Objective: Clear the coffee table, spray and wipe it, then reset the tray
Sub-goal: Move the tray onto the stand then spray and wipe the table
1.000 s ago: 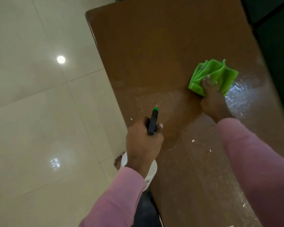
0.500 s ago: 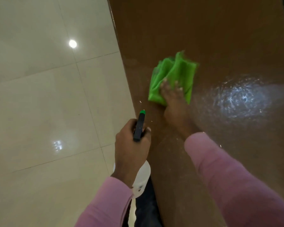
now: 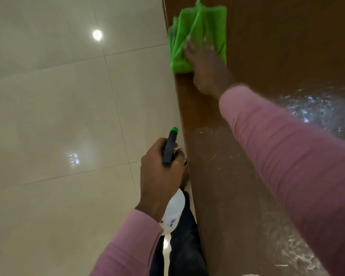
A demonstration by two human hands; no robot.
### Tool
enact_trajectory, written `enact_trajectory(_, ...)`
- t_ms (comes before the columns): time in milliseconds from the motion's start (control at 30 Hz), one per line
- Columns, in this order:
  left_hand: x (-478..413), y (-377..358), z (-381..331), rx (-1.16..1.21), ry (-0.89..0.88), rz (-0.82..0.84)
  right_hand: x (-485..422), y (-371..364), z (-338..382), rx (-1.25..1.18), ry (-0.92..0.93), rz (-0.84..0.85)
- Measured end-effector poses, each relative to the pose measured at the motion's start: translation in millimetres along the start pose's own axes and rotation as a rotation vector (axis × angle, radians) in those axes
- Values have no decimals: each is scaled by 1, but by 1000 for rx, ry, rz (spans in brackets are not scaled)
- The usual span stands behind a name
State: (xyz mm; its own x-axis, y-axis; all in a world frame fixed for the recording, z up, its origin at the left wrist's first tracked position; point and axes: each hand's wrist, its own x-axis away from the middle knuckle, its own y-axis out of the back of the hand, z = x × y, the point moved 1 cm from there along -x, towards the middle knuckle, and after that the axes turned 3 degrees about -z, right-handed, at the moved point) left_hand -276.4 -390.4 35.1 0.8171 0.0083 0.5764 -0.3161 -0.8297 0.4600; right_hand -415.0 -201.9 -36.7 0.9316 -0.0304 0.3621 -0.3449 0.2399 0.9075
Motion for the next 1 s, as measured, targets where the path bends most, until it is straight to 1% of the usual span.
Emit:
enact_trajectory(67,1,6,-1,-18,-1,-14,56,-35,10,28,119,21)
enact_trajectory(133,0,15,-3,7,1,-17,136,-71,20,-3,237,5)
enact_trajectory(167,-2,19,-5,28,-1,-12,176,-84,25,-32,264,25)
enact_trajectory(200,-4,23,-8,36,-11,-5,209,-92,28,-23,275,80)
enact_trajectory(267,-7,29,-14,20,-55,5,242,-96,32,-26,253,154)
enact_trajectory(333,-11,31,-16,0,-92,4,224,-86,31,-40,206,177)
enact_trajectory(400,-12,28,-13,-31,-115,17,182,-72,29,-55,126,93)
enact_trajectory(500,-7,20,-11,-63,-108,30,104,-42,28,-57,-26,63)
enact_trajectory(533,-3,18,-11,-66,-102,47,83,-33,28,-66,-54,50)
enact_trajectory(600,4,15,-9,-64,-97,82,65,-28,29,-51,-53,31)
enact_trajectory(667,7,16,-4,-83,-112,91,86,-44,32,-45,-17,20)
enact_trajectory(767,10,21,0,-101,-122,102,172,-88,47,-47,100,-14)
enact_trajectory(833,12,23,-3,-114,-147,108,222,-108,56,-83,167,25)
enact_trajectory(867,12,23,-5,-129,-163,117,236,-112,56,-108,185,72)
enact_trajectory(900,12,21,-7,-138,-175,132,244,-112,54,-117,197,96)
enact_trajectory(933,11,19,-9,-149,-184,151,246,-111,47,-113,198,70)
enact_trajectory(967,12,16,-12,-165,-194,174,246,-114,32,-94,172,42)
enact_trajectory(1000,12,14,-14,-184,-210,192,246,-112,15,-75,108,18)
